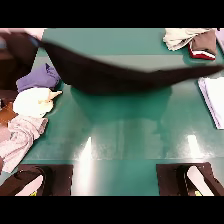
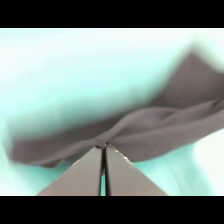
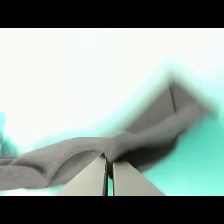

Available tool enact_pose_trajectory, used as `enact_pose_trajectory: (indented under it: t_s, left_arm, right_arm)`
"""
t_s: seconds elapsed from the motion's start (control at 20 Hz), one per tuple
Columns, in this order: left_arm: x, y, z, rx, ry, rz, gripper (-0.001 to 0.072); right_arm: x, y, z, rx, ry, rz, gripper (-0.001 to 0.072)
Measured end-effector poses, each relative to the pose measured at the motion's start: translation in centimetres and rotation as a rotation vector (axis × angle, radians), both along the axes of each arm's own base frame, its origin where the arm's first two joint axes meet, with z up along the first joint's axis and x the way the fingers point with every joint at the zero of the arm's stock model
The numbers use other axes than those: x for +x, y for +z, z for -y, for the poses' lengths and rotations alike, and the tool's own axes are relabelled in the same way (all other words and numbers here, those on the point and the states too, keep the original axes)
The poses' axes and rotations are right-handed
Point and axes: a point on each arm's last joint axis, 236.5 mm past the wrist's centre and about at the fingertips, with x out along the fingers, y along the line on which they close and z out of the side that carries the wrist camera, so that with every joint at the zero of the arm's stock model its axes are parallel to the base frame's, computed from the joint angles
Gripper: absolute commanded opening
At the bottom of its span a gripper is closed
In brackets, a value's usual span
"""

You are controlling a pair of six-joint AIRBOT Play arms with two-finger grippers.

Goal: Fold the shirts.

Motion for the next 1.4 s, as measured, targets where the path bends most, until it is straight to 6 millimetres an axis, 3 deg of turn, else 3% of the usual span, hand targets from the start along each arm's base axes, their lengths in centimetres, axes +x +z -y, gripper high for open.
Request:
enact_pose_trajectory:
  t_s: [0.15, 0.3, 0.4, 0.55, 0.65, 0.8, 1.0, 1.2, 1.3, 1.4]
  left_arm:
    - [-4.1, 11.8, -1.3, -0.018, 0.029, 0.296, 0.0020]
    - [-9.2, 19.0, -2.3, -0.044, 0.046, 0.501, 0.0020]
    - [-12.3, 21.9, -2.9, -0.060, 0.056, 0.595, 0.0020]
    - [-15.4, 23.5, -3.3, -0.068, 0.055, 0.654, 0.0020]
    - [-15.6, 22.4, -3.0, -0.053, 0.042, 0.614, 0.0020]
    - [-12.3, 16.7, -2.2, -0.011, 0.020, 0.419, 0.0020]
    - [-5.2, 3.2, -1.2, 0.053, 0.004, 0.026, 0.0020]
    - [-0.1, -10.7, -0.8, 0.097, 0.009, -0.311, 0.0020]
    - [2.0, -15.5, -0.9, 0.112, 0.025, -0.404, 0.0020]
    - [4.4, -18.8, -1.2, 0.123, 0.052, -0.440, 0.0020]
  right_arm:
    - [-1.8, 13.4, -2.9, -0.145, 0.022, 0.311, 0.0020]
    - [-6.5, 24.0, -5.5, -0.296, -0.005, 0.557, 0.0020]
    - [-9.6, 28.3, -6.4, -0.397, -0.064, 0.647, 0.0019]
    - [-12.4, 31.0, -6.9, -0.501, -0.133, 0.669, 0.0019]
    - [-12.1, 29.9, -6.2, -0.510, -0.144, 0.589, 0.0018]
    - [-9.3, 24.6, -3.6, -0.429, -0.117, 0.360, 0.0018]
    - [-4.4, 13.5, 0.5, -0.251, -0.042, -0.035, 0.0018]
    - [-0.2, 2.3, 1.1, -0.198, 0.063, -0.387, 0.0018]
    - [2.3, -2.0, 0.3, -0.220, 0.108, -0.491, 0.0018]
    - [5.1, -5.8, -0.1, -0.261, 0.121, -0.553, 0.0018]
